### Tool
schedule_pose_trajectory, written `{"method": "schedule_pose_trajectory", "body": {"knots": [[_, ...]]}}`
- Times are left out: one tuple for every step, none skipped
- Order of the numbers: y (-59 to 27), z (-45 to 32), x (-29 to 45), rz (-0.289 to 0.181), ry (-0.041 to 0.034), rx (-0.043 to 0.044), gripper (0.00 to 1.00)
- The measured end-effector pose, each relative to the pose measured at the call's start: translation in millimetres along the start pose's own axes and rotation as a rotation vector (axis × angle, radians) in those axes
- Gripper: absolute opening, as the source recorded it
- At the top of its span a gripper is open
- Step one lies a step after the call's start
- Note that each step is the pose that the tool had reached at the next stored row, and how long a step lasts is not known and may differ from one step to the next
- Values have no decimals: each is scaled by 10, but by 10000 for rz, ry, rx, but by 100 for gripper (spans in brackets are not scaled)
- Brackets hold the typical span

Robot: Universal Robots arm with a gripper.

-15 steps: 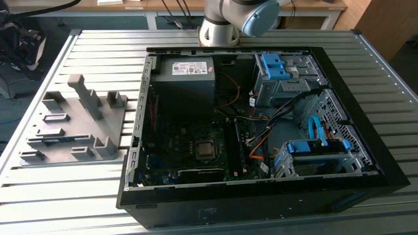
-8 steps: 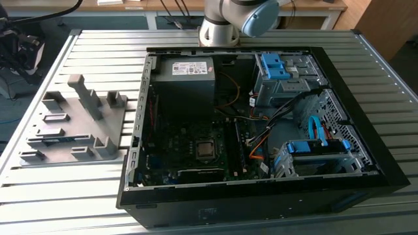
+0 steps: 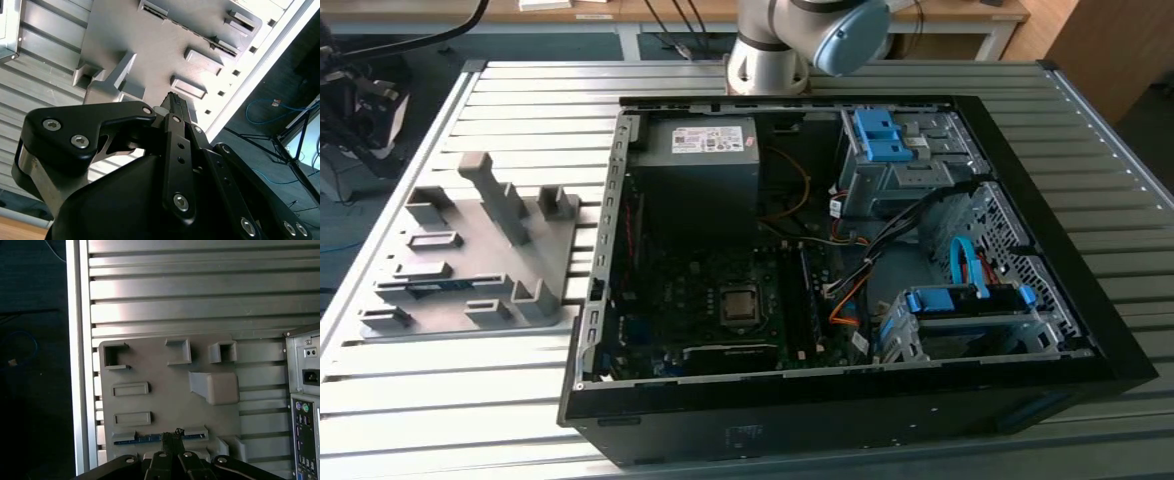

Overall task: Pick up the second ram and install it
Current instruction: 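Reach for the second ram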

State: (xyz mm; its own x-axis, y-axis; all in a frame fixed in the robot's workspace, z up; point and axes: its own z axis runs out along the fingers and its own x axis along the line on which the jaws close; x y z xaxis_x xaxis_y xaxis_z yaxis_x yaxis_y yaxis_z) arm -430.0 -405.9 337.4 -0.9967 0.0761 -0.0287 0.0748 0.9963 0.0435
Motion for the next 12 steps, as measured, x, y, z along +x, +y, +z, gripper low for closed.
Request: {"method": "schedule_pose_trajectory", "body": {"knots": [[0,0,1,1,0,0,10],[0,1,1,1,-1,0,10],[0,1,1,1,-1,0,10],[0,1,3,1,0,0,10],[0,1,10,2,-2,0,10],[-1,2,24,3,-1,-1,10],[-3,2,42,1,-1,0,10],[-5,3,64,1,-1,0,10],[-7,7,88,1,-1,-1,10],[-9,14,109,1,-2,-1,10],[-11,24,129,1,-1,0,10],[-12,37,144,1,-1,0,10]]}}
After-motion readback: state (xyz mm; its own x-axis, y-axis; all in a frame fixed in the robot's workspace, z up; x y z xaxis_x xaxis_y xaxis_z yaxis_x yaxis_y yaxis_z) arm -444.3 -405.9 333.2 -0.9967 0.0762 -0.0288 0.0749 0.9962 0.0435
